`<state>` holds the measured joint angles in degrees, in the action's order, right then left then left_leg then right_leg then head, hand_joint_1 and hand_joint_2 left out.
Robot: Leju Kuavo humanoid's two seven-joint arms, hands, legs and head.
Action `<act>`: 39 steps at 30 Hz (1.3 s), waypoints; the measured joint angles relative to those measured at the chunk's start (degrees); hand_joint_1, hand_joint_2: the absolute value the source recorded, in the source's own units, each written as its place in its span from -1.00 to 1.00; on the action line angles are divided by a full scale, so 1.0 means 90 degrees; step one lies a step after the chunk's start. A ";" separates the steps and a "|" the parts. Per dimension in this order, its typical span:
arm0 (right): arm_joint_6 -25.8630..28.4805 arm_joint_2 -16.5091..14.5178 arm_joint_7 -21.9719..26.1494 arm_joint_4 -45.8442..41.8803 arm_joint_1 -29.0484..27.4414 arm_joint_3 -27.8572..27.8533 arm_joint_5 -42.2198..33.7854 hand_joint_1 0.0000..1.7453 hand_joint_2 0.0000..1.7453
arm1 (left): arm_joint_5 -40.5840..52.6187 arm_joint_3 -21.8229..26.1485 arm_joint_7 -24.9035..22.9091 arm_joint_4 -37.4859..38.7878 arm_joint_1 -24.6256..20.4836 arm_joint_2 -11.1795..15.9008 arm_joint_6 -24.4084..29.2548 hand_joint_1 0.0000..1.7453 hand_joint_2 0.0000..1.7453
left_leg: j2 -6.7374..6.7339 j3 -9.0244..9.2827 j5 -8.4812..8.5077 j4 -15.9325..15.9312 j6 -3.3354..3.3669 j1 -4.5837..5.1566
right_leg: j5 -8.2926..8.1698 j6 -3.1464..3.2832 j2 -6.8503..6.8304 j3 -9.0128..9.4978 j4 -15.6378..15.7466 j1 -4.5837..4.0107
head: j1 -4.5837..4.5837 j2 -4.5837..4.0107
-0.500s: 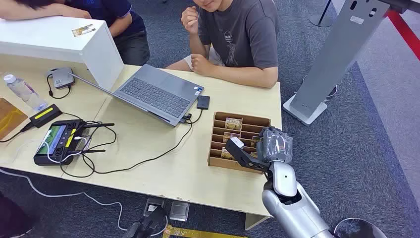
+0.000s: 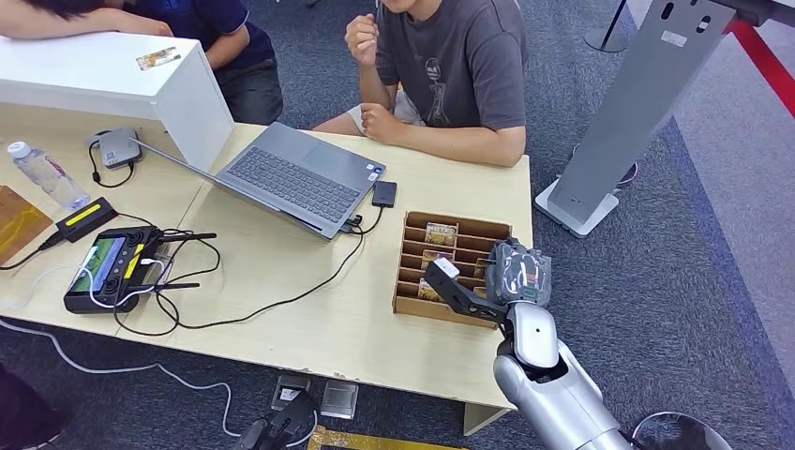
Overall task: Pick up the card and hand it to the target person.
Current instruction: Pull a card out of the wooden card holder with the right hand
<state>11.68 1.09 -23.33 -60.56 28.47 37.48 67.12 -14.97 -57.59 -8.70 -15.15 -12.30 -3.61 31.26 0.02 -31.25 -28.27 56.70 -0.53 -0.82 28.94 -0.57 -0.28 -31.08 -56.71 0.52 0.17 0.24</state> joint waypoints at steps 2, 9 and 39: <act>0.0015 0.0000 0.0007 0.0007 0.0001 0.0000 -0.0001 0.71 1.00 | 0.0001 0.0000 0.0000 0.0000 0.0000 0.0000 0.0000 -1.00 -1.00 | 0.0000 0.0001 0.0000 0.0000 0.0000 0.0000 | 0.0000 0.0000 0.0000 0.0001 0.0000 0.0000 | 0.0000 0.0000; 0.0086 -0.0019 0.0059 -0.0014 -0.0005 0.0004 -0.0044 0.76 1.00 | 0.0004 0.0000 0.0000 0.0000 0.0000 -0.0001 0.0006 -1.00 -1.00 | 0.0000 0.0001 0.0000 0.0000 0.0000 0.0000 | 0.0000 0.0000 0.0000 0.0002 -0.0001 0.0000 | -0.0001 0.0000; 0.0129 0.0092 0.0007 -0.1655 -0.0233 -0.0017 -0.0168 0.78 1.00 | -0.0042 0.0002 0.0002 0.0000 0.0021 0.0000 0.0032 -1.00 -1.00 | 0.0002 -0.0002 0.0000 0.0000 0.0000 0.0000 | 0.0000 0.0000 -0.0001 -0.0001 0.0000 0.0000 | 0.0000 0.0000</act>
<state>12.84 1.92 -23.26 -75.46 26.37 37.33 65.61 -15.34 -57.57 -8.68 -15.15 -12.10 -3.61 31.54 0.03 -31.27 -28.27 56.70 -0.53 -0.82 28.94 -0.57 -0.29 -31.08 -56.72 0.52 0.17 0.24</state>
